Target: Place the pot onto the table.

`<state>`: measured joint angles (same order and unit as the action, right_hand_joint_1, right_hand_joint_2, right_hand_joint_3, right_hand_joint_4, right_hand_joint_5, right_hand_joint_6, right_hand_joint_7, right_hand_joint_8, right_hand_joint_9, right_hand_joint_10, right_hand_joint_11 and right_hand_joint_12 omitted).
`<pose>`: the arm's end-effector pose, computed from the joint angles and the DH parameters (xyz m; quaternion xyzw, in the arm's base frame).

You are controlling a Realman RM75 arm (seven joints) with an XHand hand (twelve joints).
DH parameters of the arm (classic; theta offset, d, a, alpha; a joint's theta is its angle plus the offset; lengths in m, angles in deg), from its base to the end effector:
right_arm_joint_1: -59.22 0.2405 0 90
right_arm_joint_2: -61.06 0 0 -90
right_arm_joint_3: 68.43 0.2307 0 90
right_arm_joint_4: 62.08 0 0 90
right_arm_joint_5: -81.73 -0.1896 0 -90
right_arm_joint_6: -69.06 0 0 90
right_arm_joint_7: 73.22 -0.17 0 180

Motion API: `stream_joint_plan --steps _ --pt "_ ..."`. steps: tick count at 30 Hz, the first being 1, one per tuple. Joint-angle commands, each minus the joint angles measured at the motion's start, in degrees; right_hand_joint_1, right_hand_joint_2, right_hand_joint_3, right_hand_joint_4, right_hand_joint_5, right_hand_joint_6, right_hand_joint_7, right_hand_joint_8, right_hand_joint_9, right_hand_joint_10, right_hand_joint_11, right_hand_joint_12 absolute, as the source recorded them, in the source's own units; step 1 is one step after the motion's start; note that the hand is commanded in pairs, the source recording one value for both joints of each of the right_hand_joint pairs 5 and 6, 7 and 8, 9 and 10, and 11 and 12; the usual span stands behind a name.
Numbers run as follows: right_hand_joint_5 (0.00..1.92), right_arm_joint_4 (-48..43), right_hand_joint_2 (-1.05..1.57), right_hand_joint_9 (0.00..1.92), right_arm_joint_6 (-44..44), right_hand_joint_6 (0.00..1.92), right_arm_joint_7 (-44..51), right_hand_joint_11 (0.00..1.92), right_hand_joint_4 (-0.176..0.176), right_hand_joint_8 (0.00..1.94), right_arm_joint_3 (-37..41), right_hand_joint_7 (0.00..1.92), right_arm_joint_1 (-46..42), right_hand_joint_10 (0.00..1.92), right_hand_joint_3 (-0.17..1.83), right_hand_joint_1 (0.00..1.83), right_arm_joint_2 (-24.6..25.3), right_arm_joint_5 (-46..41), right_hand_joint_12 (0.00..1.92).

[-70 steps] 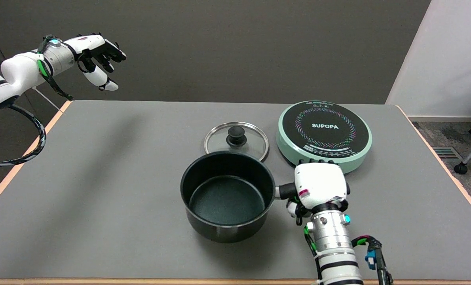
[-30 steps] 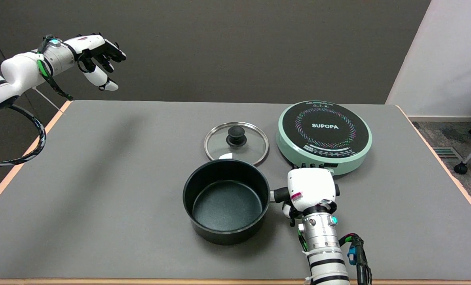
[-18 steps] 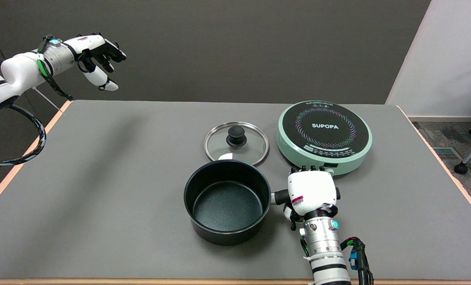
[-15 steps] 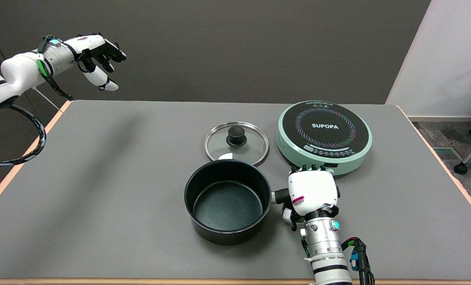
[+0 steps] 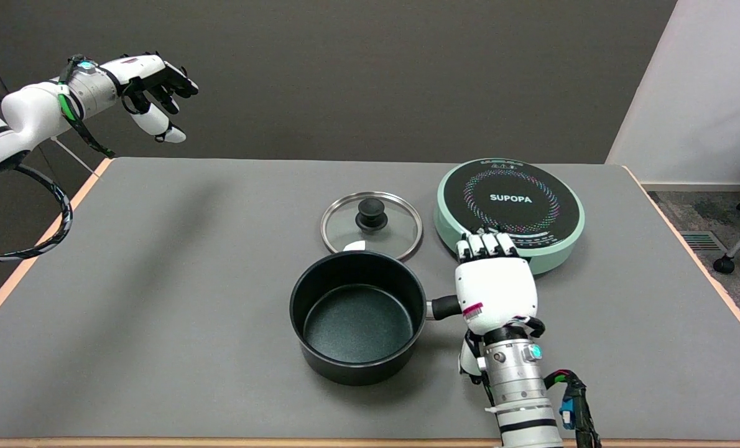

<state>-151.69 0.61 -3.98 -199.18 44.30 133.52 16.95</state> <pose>-0.2418 -0.2302 0.2364 0.5847 0.1696 -0.0039 0.7933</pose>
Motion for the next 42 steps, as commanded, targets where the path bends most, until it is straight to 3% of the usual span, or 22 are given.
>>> stream_joint_plan --steps 1,8,13,17,21,27,32,33,35,37,42 --pt "0.49 -5.8 -0.87 0.49 -4.8 0.49 1.5 0.49 -0.176 0.49 0.4 0.49 -1.3 0.49 1.57 1.41 -3.8 11.0 0.49" --pt "0.48 -9.1 -0.85 0.48 -12.0 0.48 1.1 0.48 -0.176 0.48 1.8 0.48 0.2 0.48 1.54 1.41 -6.3 19.5 0.48" --pt "0.47 -10.5 -0.74 0.47 -18.5 0.47 1.0 0.47 -0.176 0.47 3.6 0.47 1.8 0.47 1.52 1.36 -8.2 20.7 0.47" --pt "0.34 -11.6 -0.65 0.34 -20.7 0.34 0.2 0.34 -0.176 0.34 6.9 0.34 3.0 0.34 1.40 1.32 -10.1 19.6 0.34" --pt "0.19 -12.1 -0.55 0.19 -21.9 0.19 -6.3 0.19 -0.176 0.19 12.0 0.19 3.8 0.19 1.30 1.28 -11.5 17.8 0.19" --pt "0.16 -11.3 -0.42 0.16 -22.2 0.16 -18.1 0.16 -0.176 0.16 19.5 0.16 3.8 0.16 1.14 1.26 -15.1 11.1 0.16" --pt "0.25 -8.7 0.07 0.25 -23.2 0.25 -25.6 0.25 -0.176 0.25 23.2 0.25 4.0 0.25 0.99 1.08 -17.6 5.7 0.25" --pt "0.25 -7.7 0.17 0.25 -23.7 0.25 -27.5 0.25 -0.176 0.25 23.8 0.25 4.0 0.25 0.88 1.03 -17.9 3.9 0.25" --pt "0.24 -6.1 0.60 0.24 -24.4 0.24 -31.2 0.24 -0.176 0.24 24.5 0.24 4.0 0.24 0.37 0.83 -18.3 1.1 0.24" --pt "0.21 -4.1 0.94 0.21 -25.4 0.21 -36.2 0.21 -0.176 0.21 25.3 0.21 3.8 0.21 0.08 0.71 -18.8 -2.6 0.21" --pt "0.16 0.9 1.56 0.16 -25.9 0.16 -53.6 0.16 -0.176 0.16 27.7 0.16 1.6 0.16 -0.16 0.50 -21.7 -10.7 0.16"
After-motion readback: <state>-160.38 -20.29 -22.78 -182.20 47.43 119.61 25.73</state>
